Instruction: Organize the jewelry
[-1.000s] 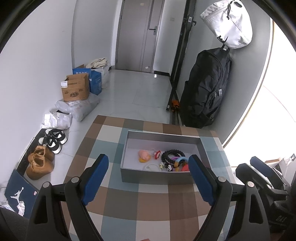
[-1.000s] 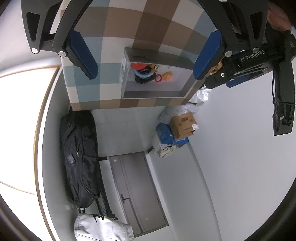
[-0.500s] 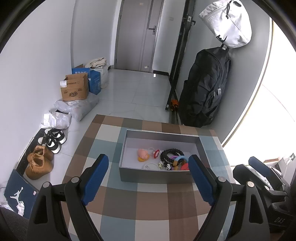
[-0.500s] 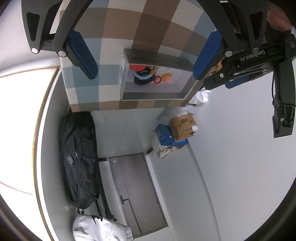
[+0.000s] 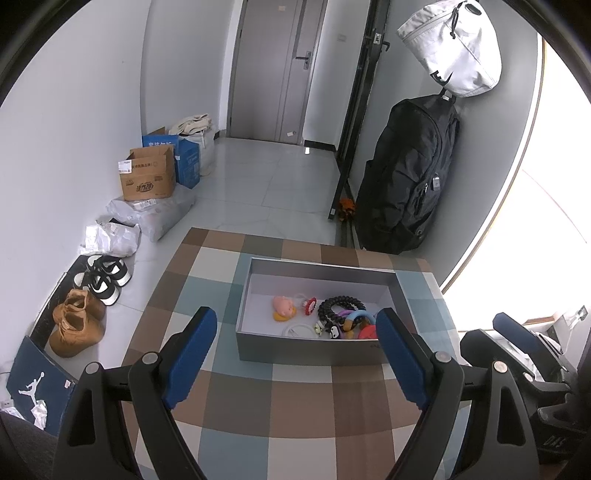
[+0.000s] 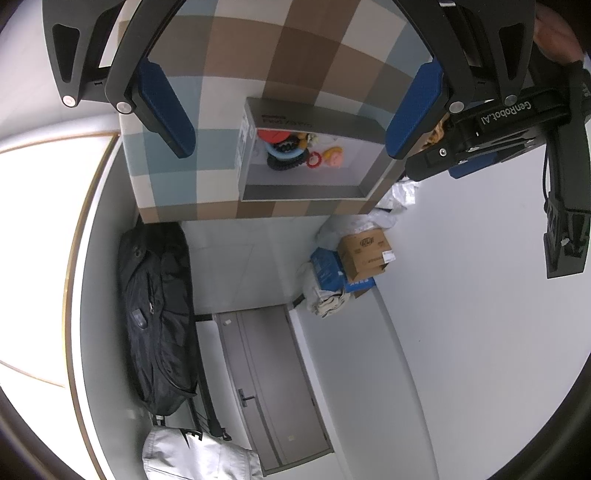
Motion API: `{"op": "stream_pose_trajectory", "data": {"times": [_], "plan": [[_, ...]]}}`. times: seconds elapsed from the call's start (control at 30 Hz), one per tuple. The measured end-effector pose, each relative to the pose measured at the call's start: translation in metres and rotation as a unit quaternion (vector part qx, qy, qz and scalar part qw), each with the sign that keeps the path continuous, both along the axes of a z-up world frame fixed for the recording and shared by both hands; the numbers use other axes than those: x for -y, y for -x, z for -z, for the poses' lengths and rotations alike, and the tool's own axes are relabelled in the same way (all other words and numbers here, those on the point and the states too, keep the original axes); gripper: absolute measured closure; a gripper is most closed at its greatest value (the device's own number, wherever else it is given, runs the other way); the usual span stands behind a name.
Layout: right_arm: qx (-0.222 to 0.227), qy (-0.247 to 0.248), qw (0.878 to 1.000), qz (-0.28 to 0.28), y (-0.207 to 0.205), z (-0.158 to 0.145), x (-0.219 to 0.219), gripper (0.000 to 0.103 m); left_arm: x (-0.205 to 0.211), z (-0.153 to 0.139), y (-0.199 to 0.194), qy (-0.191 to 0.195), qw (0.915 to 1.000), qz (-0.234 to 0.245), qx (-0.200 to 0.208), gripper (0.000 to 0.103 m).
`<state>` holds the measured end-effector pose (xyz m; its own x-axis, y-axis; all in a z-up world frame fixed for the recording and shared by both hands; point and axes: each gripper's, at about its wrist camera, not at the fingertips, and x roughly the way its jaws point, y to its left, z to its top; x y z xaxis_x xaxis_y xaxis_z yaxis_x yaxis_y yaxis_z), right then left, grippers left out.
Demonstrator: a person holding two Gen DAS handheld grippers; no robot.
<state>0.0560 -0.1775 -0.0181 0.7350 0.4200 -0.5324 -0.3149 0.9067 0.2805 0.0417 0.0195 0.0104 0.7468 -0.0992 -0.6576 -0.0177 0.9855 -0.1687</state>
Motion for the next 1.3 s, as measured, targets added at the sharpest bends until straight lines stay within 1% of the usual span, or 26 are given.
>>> {"op": "stream_pose_trajectory", "data": {"times": [1.03,1.3], "plan": [[-0.002,0.005,1.000,-0.002,-0.0010,0.0013,-0.0008,0.000,-0.0030,0.0015,-0.0019,0.005,1.0000,0.004,-0.007,0.018],[-0.005,0.007,1.000,-0.002,-0.0007,0.0021,-0.0016,0.000,-0.0017,0.0015,-0.0005,0.001,1.0000,0.006,0.005,0.018]]}}
